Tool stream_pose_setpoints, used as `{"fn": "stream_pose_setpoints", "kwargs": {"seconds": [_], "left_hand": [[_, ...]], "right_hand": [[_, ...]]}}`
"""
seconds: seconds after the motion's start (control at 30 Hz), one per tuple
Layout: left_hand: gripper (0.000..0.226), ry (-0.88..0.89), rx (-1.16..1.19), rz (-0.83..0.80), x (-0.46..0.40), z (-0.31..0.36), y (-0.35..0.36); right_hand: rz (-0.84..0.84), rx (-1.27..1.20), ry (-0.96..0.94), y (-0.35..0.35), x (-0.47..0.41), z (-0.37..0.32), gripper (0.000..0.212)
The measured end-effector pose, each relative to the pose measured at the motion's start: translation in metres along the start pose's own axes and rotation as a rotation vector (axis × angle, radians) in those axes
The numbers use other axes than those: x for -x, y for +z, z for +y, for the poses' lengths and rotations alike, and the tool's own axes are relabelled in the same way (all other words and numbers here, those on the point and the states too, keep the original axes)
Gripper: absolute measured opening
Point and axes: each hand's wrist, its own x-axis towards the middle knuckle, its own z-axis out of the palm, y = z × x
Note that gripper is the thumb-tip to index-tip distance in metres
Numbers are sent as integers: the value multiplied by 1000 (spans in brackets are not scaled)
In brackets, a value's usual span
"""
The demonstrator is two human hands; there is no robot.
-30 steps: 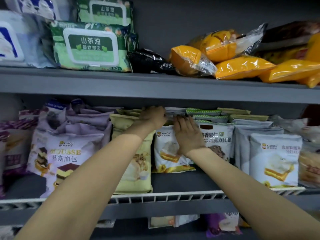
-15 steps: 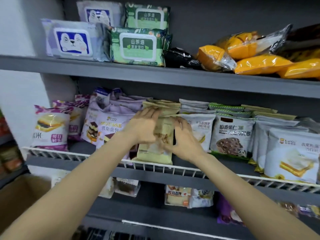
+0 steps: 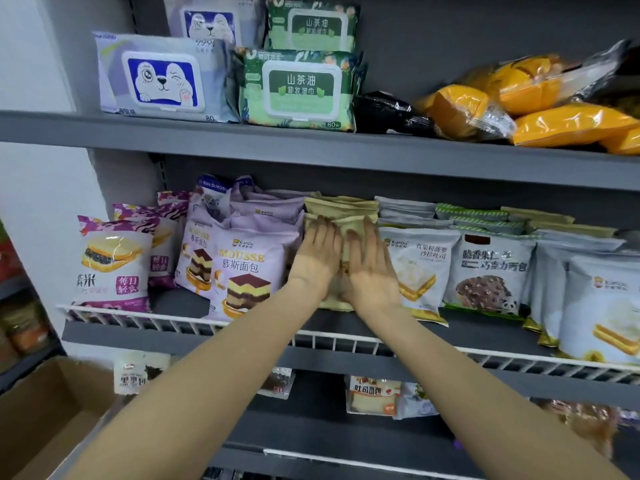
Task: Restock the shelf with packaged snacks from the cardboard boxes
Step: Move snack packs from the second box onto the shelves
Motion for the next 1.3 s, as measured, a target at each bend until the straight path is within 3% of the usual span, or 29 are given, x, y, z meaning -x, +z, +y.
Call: {"fn": "stream_pose_setpoints", "kwargs": {"seconds": [0.1,0.33,0.43,0.5,0.6,0.7,0.77,0.87,1.03,1.13,1.3], "left_hand": [[49,12,-34,-22,-9,3,2],[46,-22,306,15,-25,-37,-26],[48,-15,465,-5,-43,-61,-25],[51,29,519,-107,-52,-68,-21],[36,21,577,-254,-68,-75,-8],[42,-10,638,-352,-77,-78,-6],[47,-46,685,-314,-83,-80,-7],[42,-17,725,-218,-96,-81,-8],[50,132,638,-322,-117,-76,8],[58,100,552,-321,-125,-74,20],[83,3,600,-357,-130,-73,25]], "right_hand": [[-1,106,-42,3,-12,0,77],[-77,303,-13,-1,-14,-1,126],[-229,363,-35,-12,-22,-7,113],[-313,349,-63,-14,-25,-8,108],[-330,354,-67,-15,-26,-9,105],[-341,370,-108,-15,-30,-8,120],[-384,380,-126,-15,-33,-7,132],[-421,349,-132,-15,-33,-4,134],[-358,182,-79,-18,-31,-4,115],[-300,226,-80,-13,-35,-8,113],[-323,264,-45,-11,-45,-16,109]]}}
